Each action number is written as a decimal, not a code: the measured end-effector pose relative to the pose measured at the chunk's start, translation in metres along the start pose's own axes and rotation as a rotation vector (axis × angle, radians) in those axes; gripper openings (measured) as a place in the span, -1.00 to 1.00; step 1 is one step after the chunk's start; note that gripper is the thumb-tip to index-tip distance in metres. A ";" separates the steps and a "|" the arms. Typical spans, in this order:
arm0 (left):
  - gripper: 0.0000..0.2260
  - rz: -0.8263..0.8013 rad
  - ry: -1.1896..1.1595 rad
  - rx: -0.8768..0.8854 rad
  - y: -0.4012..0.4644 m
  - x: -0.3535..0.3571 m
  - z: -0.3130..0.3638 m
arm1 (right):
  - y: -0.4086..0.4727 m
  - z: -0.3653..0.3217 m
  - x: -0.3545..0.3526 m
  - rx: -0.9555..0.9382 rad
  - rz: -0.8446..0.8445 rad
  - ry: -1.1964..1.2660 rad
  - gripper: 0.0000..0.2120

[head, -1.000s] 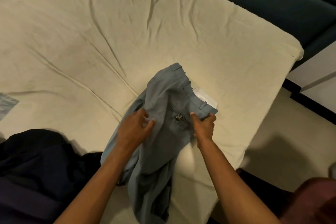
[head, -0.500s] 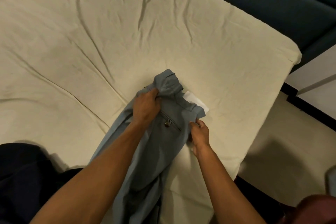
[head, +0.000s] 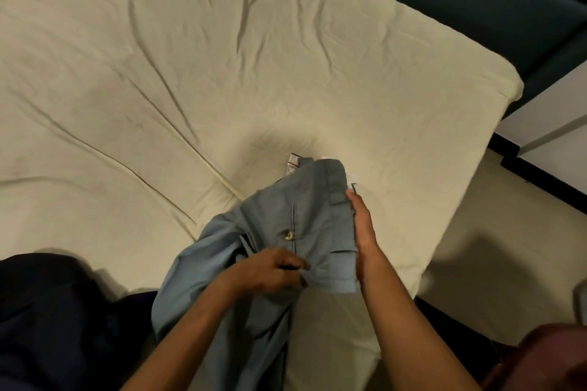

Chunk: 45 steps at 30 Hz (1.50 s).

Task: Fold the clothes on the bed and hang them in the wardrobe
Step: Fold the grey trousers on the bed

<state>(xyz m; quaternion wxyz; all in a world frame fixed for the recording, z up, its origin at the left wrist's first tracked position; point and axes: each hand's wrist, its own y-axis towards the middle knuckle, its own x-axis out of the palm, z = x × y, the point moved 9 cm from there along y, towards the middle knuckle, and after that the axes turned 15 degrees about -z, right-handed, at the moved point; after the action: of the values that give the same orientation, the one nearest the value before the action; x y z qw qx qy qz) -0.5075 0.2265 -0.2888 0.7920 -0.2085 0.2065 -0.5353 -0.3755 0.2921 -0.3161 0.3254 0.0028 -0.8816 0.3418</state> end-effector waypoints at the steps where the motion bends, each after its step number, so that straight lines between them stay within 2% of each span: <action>1: -0.85 -0.061 -0.003 -0.082 -0.006 0.004 -0.015 | -0.001 0.001 -0.004 0.026 0.055 -0.078 -0.71; 3: -0.75 -0.112 -0.133 -0.164 -0.020 0.005 -0.036 | -0.003 0.006 -0.011 0.052 0.117 -0.156 -0.73; 4: -0.68 -0.057 -0.216 -0.165 -0.026 -0.001 -0.040 | -0.004 0.009 -0.011 0.051 0.113 -0.172 -0.75; 6: -0.70 0.231 -0.219 -0.147 -0.038 -0.028 -0.032 | -0.010 0.017 -0.002 0.070 0.089 -0.189 -0.79; 9: -0.82 0.814 0.022 -0.099 -0.062 -0.075 0.003 | -0.020 0.023 0.014 0.003 0.042 -0.247 -0.82; 11: -0.79 1.001 0.050 -0.067 -0.067 -0.093 0.019 | -0.029 0.026 0.028 -0.056 -0.001 -0.348 -0.74; 13: -0.59 0.954 0.021 -0.125 -0.054 -0.103 0.021 | -0.039 0.028 0.047 -0.100 -0.072 -0.457 -0.66; 15: -0.41 0.764 0.091 -0.271 -0.034 -0.102 0.019 | -0.044 0.035 0.058 -0.118 -0.150 -0.541 -0.69; 16: -0.38 0.683 0.136 -0.332 -0.026 -0.100 0.017 | -0.046 0.039 0.060 -0.117 -0.177 -0.564 -0.74; 18: -0.46 0.634 0.167 -0.393 -0.022 -0.099 0.011 | -0.048 0.050 0.058 -0.105 -0.216 -0.565 -0.74; 20: -0.63 0.746 0.202 -0.400 -0.033 -0.102 0.010 | -0.047 0.059 0.050 -0.081 -0.178 -0.568 -0.70; 22: -0.78 0.910 0.172 -0.372 -0.054 -0.103 0.007 | -0.047 0.059 0.033 -0.101 -0.041 -0.575 -0.70; 24: -0.88 1.059 -0.057 -0.371 -0.080 -0.100 -0.018 | -0.050 0.055 0.006 -0.165 0.148 -0.540 -0.72; 27: -0.91 1.208 -0.734 -0.288 -0.103 -0.087 -0.091 | -0.067 0.045 -0.031 -0.223 0.442 -0.573 -0.76; 29: -0.71 1.260 -0.992 -0.240 -0.104 -0.080 -0.155 | -0.076 0.043 -0.043 -0.194 0.521 -0.618 -0.71; 31: -0.56 1.322 -1.068 -0.241 -0.120 -0.075 -0.151 | -0.081 0.043 -0.050 -0.110 0.554 -0.706 -0.67; 33: -0.55 1.345 -1.020 -0.285 -0.135 -0.070 -0.118 | -0.080 0.049 -0.057 -0.029 0.532 -0.731 -0.67; 35: -0.48 1.295 -0.806 -0.441 -0.141 -0.070 -0.102 | -0.074 0.055 -0.060 0.034 0.470 -0.685 -0.71; 37: -0.33 1.205 -0.599 -0.544 -0.140 -0.071 -0.089 | -0.066 0.056 -0.061 0.093 0.415 -0.604 -0.69; 41: -0.17 1.068 -0.347 -0.569 -0.125 -0.075 -0.075 | -0.043 0.039 -0.065 0.135 0.379 -0.410 -0.71; 45: -0.19 1.005 -0.178 -0.611 -0.111 -0.080 -0.063 | -0.022 0.025 -0.065 0.173 0.313 -0.466 -0.65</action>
<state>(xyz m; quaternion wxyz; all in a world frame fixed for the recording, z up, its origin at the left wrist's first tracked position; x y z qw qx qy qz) -0.6537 0.2571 -0.2712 0.8667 -0.3479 0.3574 0.0084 -0.3336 0.2453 -0.3542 0.0559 -0.0268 -0.8899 0.4520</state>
